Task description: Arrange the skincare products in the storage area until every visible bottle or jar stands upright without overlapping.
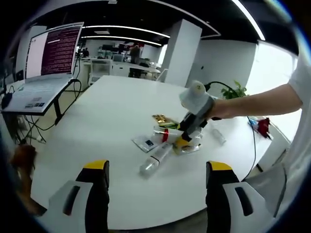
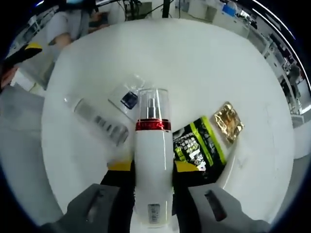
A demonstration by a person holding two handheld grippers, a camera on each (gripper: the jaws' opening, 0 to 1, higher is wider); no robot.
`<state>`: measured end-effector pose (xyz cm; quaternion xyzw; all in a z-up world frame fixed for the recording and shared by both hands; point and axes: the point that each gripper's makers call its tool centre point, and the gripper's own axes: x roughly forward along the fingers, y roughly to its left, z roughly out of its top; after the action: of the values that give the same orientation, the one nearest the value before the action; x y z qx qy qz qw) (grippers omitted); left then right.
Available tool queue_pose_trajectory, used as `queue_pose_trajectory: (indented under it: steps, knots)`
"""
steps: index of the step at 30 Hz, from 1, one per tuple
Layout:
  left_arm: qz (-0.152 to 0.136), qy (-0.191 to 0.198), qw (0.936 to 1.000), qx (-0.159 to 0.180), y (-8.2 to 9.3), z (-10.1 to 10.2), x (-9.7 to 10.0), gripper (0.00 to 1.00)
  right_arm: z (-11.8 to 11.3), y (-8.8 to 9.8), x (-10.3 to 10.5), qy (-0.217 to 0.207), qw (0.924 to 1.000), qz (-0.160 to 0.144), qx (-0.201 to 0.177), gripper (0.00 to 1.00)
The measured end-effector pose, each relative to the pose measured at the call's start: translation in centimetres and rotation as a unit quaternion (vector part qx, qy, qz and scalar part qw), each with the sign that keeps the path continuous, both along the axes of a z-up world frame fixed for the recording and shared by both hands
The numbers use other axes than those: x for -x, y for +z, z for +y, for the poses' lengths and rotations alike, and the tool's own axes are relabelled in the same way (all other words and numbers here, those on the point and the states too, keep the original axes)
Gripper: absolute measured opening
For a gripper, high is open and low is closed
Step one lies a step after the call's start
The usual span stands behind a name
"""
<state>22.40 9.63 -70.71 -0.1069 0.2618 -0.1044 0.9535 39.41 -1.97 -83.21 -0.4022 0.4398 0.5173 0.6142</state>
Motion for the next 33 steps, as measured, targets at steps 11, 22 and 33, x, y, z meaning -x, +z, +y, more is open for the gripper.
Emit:
queue_pose_trajectory:
  steps: [11,22,33]
  knots:
    - [0.000,-0.001,1.0000,-0.004,0.0,-0.1,0.0,0.73,0.2,-0.1,-0.8,-0.013,0.9998,0.009,-0.011,0.29]
    - [-0.005,-0.004,1.0000,0.001,0.1,-0.2,0.0,0.75,-0.3,1.1,1.0,-0.090,0.9895,0.047,-0.104,0.28]
    - [-0.002,-0.015,0.9999,0.001,0.1,-0.6,0.1,0.74,-1.0,3.3,2.2,-0.109,0.9828,0.049,-0.141,0.27]
